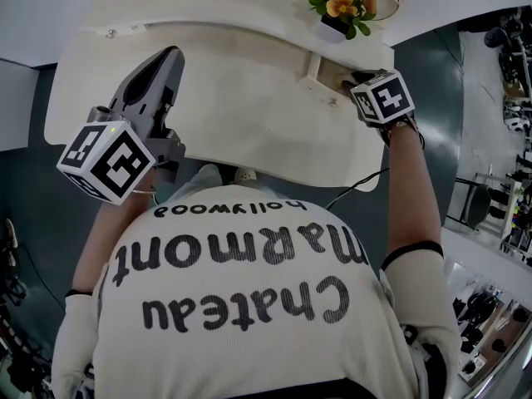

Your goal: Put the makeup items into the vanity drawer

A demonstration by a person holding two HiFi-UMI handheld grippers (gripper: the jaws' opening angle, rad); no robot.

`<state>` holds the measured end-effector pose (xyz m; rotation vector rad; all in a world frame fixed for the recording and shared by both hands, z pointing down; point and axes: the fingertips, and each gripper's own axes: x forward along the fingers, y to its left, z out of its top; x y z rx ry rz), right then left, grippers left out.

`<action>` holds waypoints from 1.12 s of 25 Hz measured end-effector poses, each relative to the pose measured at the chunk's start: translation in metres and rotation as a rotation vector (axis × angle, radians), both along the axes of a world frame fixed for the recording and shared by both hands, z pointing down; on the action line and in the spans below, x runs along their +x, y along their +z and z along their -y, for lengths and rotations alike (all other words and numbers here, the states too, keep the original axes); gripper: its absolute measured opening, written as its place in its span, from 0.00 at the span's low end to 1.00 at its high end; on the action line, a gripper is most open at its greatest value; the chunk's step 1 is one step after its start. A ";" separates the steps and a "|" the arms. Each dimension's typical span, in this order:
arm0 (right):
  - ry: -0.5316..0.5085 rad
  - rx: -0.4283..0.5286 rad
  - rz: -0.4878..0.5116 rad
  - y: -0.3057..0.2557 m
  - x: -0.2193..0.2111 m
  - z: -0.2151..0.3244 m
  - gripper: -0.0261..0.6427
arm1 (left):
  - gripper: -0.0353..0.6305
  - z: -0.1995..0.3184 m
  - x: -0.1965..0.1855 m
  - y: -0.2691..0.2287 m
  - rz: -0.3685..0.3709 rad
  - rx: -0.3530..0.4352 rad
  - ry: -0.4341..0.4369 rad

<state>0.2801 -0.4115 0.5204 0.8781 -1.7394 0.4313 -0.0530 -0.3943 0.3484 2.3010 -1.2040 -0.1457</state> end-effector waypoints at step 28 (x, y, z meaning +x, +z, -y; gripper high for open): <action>0.598 0.382 0.600 -0.095 -0.009 -0.049 0.14 | 0.06 -0.002 0.065 -0.025 -0.011 0.083 0.146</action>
